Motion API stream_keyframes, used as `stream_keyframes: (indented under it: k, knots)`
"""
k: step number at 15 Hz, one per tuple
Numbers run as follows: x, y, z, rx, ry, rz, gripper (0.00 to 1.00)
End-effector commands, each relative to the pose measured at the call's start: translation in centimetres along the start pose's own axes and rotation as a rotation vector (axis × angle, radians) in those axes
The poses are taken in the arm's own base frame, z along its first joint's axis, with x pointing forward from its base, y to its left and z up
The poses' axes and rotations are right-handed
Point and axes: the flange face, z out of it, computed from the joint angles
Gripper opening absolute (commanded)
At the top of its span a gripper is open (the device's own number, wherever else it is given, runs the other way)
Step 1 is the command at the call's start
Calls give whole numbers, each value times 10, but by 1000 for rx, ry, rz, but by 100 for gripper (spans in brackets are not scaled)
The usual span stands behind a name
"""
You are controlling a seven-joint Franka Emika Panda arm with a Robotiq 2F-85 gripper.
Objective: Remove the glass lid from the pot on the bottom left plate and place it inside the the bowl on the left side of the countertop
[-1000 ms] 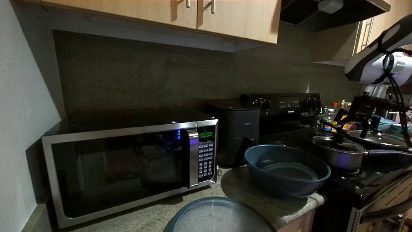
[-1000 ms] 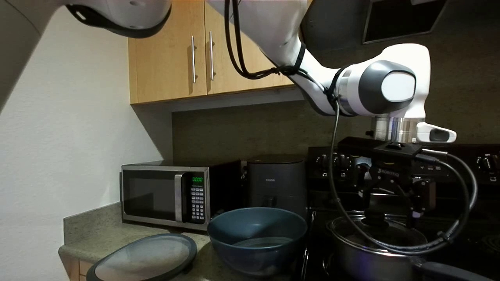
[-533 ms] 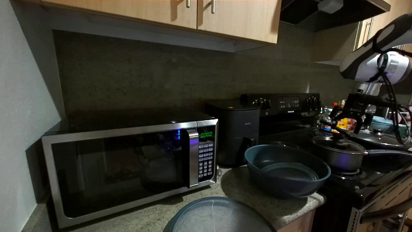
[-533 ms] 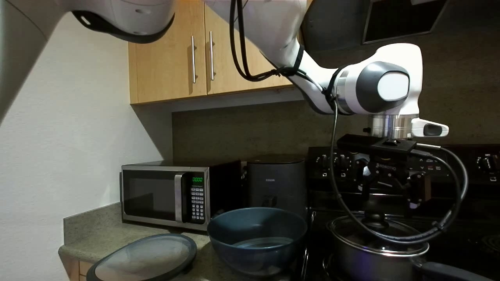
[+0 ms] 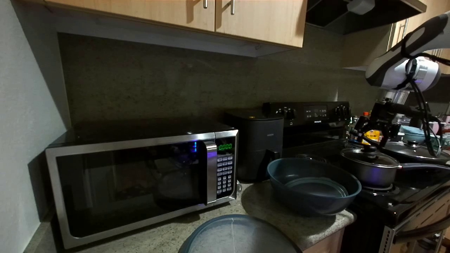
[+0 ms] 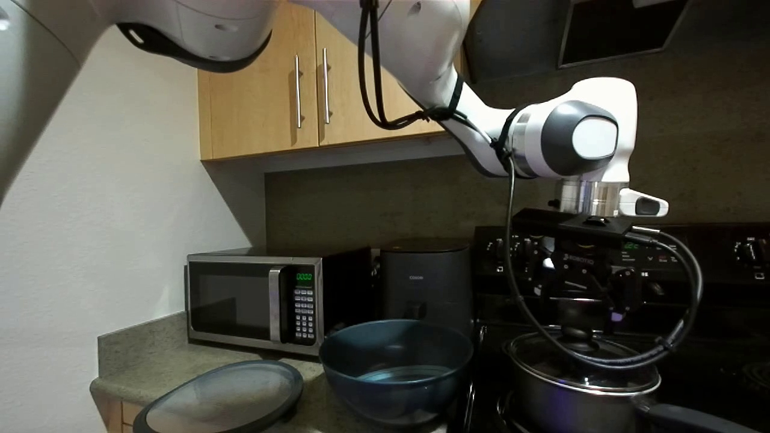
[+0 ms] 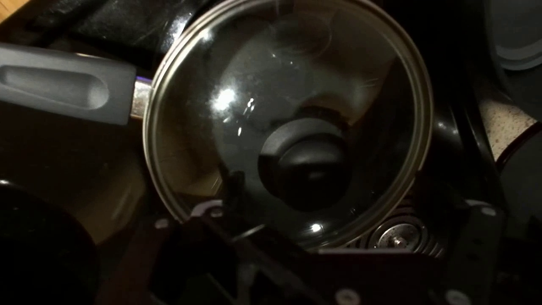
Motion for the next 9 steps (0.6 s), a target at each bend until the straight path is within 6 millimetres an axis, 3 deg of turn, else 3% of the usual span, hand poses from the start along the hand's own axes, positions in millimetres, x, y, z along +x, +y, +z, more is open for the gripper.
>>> stream_keyframes:
  k: [1, 8, 9]
  knots:
    - [5, 2, 1, 18, -26, -46, 100]
    - [11, 14, 14, 8, -95, 28, 100]
    - [13, 17, 16, 1, -96, 41, 75]
